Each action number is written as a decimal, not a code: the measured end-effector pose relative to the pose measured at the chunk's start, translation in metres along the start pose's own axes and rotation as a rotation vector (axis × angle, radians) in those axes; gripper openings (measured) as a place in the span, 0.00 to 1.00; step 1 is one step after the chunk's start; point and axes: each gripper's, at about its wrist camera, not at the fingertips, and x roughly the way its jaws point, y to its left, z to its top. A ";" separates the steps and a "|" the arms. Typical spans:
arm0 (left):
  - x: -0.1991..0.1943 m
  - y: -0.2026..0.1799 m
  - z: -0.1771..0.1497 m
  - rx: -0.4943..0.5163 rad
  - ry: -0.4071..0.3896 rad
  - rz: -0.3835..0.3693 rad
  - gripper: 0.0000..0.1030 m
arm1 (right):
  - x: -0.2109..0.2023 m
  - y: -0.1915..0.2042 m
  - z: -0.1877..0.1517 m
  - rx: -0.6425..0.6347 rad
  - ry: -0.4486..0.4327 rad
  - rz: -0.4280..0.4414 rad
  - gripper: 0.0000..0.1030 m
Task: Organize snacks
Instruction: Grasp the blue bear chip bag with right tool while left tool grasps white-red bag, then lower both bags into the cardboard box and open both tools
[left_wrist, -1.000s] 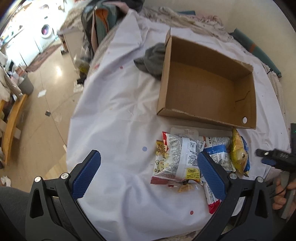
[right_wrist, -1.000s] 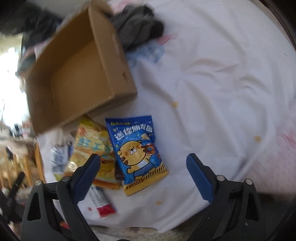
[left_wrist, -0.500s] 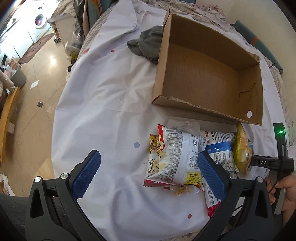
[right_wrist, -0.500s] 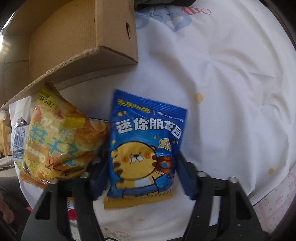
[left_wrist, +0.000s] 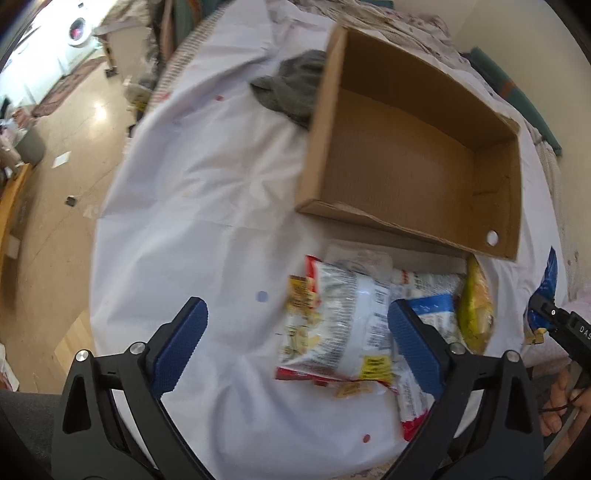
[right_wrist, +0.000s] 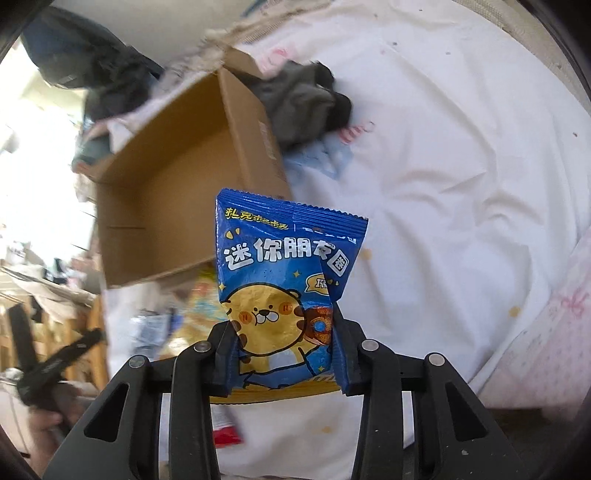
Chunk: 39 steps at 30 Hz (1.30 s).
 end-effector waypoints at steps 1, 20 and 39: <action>0.003 -0.004 -0.001 0.010 0.011 -0.005 0.94 | -0.001 0.004 -0.003 -0.004 0.003 0.001 0.40; 0.067 -0.038 -0.020 0.086 0.151 -0.006 0.49 | 0.026 -0.006 0.002 0.024 0.023 0.014 0.40; -0.058 -0.033 0.026 0.120 -0.241 0.032 0.40 | 0.006 0.054 0.043 -0.110 -0.195 0.130 0.40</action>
